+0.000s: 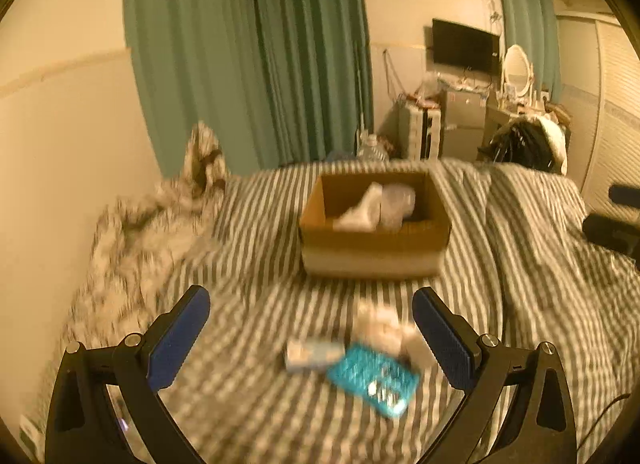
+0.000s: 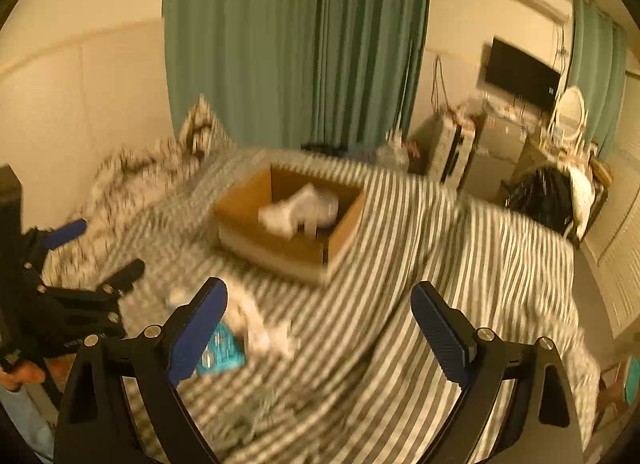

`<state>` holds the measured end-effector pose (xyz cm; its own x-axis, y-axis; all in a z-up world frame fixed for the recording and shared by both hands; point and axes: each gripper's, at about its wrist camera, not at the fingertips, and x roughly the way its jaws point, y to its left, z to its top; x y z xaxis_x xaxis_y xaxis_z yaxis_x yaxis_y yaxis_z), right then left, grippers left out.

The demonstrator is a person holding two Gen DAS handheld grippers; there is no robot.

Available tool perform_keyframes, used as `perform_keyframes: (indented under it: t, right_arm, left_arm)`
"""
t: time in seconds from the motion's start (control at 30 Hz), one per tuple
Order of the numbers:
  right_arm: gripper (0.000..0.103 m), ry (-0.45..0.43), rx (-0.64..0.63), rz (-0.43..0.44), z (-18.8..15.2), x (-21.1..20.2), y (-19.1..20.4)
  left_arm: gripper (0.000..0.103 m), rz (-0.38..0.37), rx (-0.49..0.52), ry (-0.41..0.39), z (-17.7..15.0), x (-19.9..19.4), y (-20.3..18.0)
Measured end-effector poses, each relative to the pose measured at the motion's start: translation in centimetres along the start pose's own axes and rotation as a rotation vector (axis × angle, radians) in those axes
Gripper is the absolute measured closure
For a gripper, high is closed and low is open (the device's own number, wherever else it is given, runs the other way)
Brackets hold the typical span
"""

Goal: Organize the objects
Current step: 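Grasp the grey plastic clip with the right tool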

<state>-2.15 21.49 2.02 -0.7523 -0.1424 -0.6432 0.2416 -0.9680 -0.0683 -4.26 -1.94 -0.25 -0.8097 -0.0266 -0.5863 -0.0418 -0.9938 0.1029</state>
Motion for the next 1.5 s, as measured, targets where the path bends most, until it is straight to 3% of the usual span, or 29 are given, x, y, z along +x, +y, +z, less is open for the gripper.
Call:
perform_keyframes:
  t: [0.17, 0.3, 0.57, 0.7, 0.8, 0.83, 0.87, 0.9, 0.97, 1.07, 1.27, 1.5]
  right_arm:
    - [0.010, 0.131, 0.029, 0.015, -6.8, 3.8, 1.5]
    - [0.010, 0.246, 0.012, 0.019, -10.9, 7.3, 3.0]
    - [0.010, 0.461, -0.046, 0.104, -16.1, 12.8, 6.4]
    - [0.009, 0.506, -0.074, 0.091, -17.2, 14.4, 7.5]
    - [0.010, 0.500, -0.094, 0.083, -17.5, 14.5, 8.1]
    - [0.019, 0.492, -0.103, 0.080, -17.5, 14.4, 8.3]
    - [0.034, 0.481, -0.112, 0.086, -17.5, 14.2, 8.5]
    - [0.039, 0.467, -0.121, 0.107, -17.5, 13.8, 8.8]
    - [0.063, 0.444, -0.142, 0.092, -17.3, 13.2, 9.0]
    - [0.077, 0.418, -0.101, 0.126, -16.9, 12.4, 8.3]
    - [0.088, 0.333, -0.036, 0.177, -15.0, 10.6, 7.3]
    - [0.089, 0.218, 0.004, 0.131, -10.6, 8.3, 4.0]
  left_arm:
    - [0.000, -0.009, -0.078, 0.060, -5.6, 0.6, 0.1]
    - [0.000, 0.020, -0.074, 0.104, -8.5, 2.1, -0.1]
    - [0.000, 0.045, -0.075, 0.143, -10.3, 3.7, 1.1]
    - [0.000, 0.035, -0.073, 0.157, -10.6, 4.1, 1.2]
    - [0.000, 0.030, -0.066, 0.161, -10.8, 4.4, 1.0]
    - [0.000, 0.029, -0.065, 0.163, -10.9, 4.5, 0.9]
    - [0.000, 0.027, -0.064, 0.167, -10.9, 4.6, 0.9]
    - [0.000, 0.026, -0.064, 0.169, -11.0, 4.6, 0.9]
    - [0.000, 0.026, -0.065, 0.172, -11.0, 4.7, 0.9]
    - [0.000, 0.025, -0.066, 0.170, -11.0, 4.7, 0.9]
    - [0.000, 0.023, -0.053, 0.183, -10.9, 5.1, 0.5]
    - [0.000, 0.002, -0.040, 0.207, -10.3, 6.3, -1.4]
